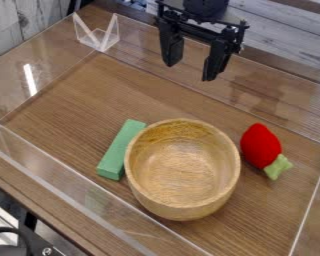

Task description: Move the red object to the left side of the table

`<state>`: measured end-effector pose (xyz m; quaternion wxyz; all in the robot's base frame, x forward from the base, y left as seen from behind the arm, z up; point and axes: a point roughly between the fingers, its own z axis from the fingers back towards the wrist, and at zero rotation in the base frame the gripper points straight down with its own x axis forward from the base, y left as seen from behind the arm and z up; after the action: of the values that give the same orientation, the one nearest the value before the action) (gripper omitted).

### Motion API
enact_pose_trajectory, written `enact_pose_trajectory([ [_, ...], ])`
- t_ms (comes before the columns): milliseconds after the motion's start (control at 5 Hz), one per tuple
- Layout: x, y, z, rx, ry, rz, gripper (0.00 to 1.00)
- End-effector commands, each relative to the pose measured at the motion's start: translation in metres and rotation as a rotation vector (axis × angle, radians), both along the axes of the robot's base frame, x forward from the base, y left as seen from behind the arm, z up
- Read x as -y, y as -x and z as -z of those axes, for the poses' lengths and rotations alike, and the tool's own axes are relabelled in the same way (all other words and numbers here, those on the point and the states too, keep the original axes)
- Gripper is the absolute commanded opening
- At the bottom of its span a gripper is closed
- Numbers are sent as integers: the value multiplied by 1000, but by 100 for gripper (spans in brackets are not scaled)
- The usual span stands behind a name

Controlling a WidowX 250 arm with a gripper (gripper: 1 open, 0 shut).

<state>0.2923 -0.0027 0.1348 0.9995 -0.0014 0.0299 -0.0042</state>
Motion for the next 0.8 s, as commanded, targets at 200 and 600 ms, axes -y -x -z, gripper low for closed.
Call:
enact_pose_trajectory([
  [200, 45, -9, 10, -24, 24, -52, 100],
  [600, 129, -14, 13, -23, 44, -69, 100],
])
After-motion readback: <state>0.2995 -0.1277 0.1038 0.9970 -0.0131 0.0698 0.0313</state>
